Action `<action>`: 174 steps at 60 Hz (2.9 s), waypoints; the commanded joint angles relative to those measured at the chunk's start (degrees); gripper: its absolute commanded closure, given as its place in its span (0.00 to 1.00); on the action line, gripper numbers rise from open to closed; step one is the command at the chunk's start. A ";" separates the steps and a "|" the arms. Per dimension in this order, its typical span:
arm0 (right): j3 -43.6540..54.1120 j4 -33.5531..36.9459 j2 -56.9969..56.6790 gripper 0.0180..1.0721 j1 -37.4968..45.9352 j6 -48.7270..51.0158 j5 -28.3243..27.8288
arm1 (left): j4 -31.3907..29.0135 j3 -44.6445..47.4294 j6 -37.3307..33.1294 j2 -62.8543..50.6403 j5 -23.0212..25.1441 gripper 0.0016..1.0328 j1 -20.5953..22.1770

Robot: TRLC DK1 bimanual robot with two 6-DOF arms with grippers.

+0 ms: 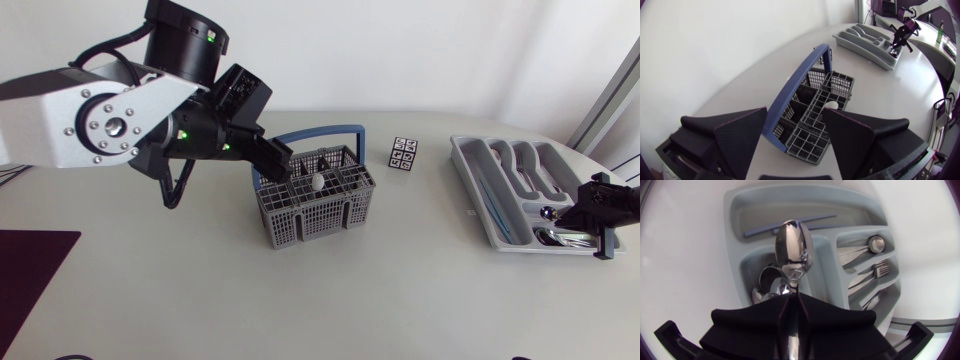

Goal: Transfer all utensils from the basket to the drawer tray.

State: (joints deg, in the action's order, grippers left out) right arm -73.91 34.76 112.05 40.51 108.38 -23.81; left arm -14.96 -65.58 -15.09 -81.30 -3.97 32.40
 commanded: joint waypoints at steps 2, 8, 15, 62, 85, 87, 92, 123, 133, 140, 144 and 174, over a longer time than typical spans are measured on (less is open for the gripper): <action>-1.76 0.48 3.97 0.94 0.71 3.95 2.46 | 0.63 2.48 -0.46 1.58 -0.34 0.21 -0.41; -2.12 -1.80 6.08 0.90 0.97 4.47 4.39 | 1.07 3.62 -0.46 2.28 -0.34 0.21 -0.41; -0.27 -4.35 5.11 0.61 1.06 4.30 4.92 | 1.16 4.67 -0.55 2.81 -0.34 0.21 -0.50; 14.58 0.48 -33.74 0.37 -28.03 -40.79 0.08 | 2.13 12.14 -5.03 8.17 -0.43 0.21 -1.11; 6.15 -2.68 -24.33 0.38 -54.84 -77.35 3.25 | 4.68 17.51 -8.11 10.11 -0.34 0.21 -1.20; 5.00 -2.77 -23.19 0.38 -55.63 -79.37 2.98 | 4.94 17.95 -8.20 10.28 -0.34 0.21 -1.11; 2.45 -2.95 -20.29 0.38 -58.27 -83.59 2.46 | 7.05 20.05 -9.34 11.16 -0.34 0.21 -0.76; -7.92 -7.43 -7.28 0.52 -67.14 -99.15 1.05 | 13.47 25.77 -12.24 13.09 -0.34 0.21 -0.59; -9.15 -7.78 -5.00 0.55 -68.29 -100.20 0.96 | 13.64 25.94 -12.33 13.09 -0.34 0.21 -0.50; -9.15 -7.96 -4.82 0.61 -68.81 -100.38 0.96 | 13.64 25.94 -12.51 13.18 -0.34 0.21 -0.59; -9.15 -7.96 -4.74 0.71 -69.16 -100.38 0.87 | 13.64 25.94 -12.51 13.18 -0.34 0.21 -0.32; -12.66 -1.89 -6.23 0.95 -65.82 -100.38 -9.23 | 14.17 26.65 -12.59 12.39 -0.34 0.21 1.35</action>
State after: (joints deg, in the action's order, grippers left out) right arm -84.51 31.31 106.19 -25.96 9.15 -31.90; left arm -1.39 -40.82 -26.24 -68.97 -3.99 33.08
